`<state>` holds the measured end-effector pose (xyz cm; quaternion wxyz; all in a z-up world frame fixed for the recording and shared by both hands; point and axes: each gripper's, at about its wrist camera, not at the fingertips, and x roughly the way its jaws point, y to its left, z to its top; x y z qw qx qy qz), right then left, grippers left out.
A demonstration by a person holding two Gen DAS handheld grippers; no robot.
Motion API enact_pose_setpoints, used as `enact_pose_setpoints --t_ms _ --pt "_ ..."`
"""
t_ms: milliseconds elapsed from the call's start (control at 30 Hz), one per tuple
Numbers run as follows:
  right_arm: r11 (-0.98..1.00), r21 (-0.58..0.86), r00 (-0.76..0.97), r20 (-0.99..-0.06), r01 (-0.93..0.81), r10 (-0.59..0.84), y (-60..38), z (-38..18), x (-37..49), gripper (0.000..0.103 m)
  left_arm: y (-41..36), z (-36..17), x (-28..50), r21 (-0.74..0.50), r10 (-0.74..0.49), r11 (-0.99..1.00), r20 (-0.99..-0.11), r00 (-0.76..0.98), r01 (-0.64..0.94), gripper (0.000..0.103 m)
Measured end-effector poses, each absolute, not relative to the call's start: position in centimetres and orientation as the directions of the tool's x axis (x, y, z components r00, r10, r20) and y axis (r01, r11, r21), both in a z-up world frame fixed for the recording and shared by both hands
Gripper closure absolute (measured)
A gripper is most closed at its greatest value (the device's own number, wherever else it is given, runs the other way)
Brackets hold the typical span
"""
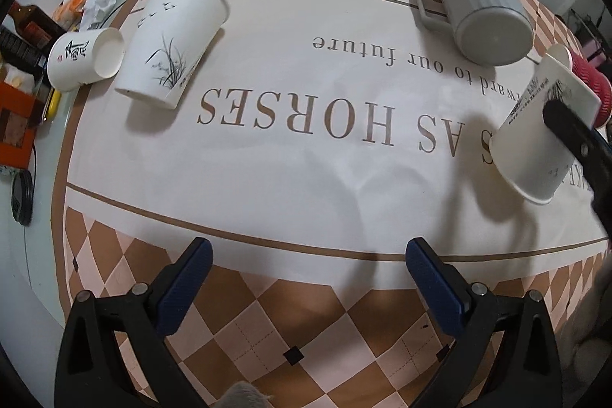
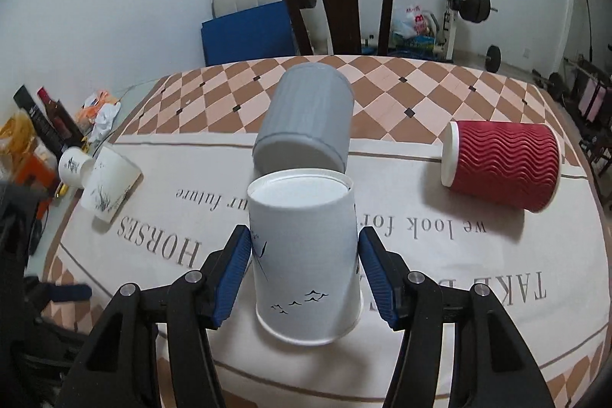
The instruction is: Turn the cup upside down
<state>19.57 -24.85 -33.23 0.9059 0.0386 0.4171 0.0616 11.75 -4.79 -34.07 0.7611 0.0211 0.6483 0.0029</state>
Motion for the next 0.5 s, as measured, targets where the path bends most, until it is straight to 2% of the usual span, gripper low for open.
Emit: enact_pose_setpoints --t_ms 233,300,367,433,500 --pt "0.993 0.094 0.598 -0.793 -0.076 0.121 -24.8 -34.2 17.3 0.042 -5.6 -33.2 12.0 0.060 0.053 0.997 -0.983 0.176 0.038 0.000" --pt "0.994 0.096 0.570 -0.815 -0.049 0.106 -25.1 -34.2 16.7 0.033 -5.9 -32.6 11.6 0.064 0.056 0.997 -0.981 0.185 0.037 0.000" --pt "0.995 0.096 0.570 -0.816 -0.027 0.094 -25.6 -33.5 15.7 0.019 -5.8 -31.5 10.9 0.067 0.057 0.997 -0.978 0.202 0.042 0.000" --pt "0.997 0.079 0.574 -0.817 0.000 0.065 -26.0 -32.6 14.7 0.011 -6.3 -30.1 10.3 0.074 0.060 0.996 -0.972 0.227 0.051 0.000" --pt "0.998 0.055 0.568 -0.823 0.039 0.023 -26.5 -31.3 13.3 0.008 -6.4 -28.5 9.6 0.075 0.058 0.995 -0.967 0.247 0.061 0.000"
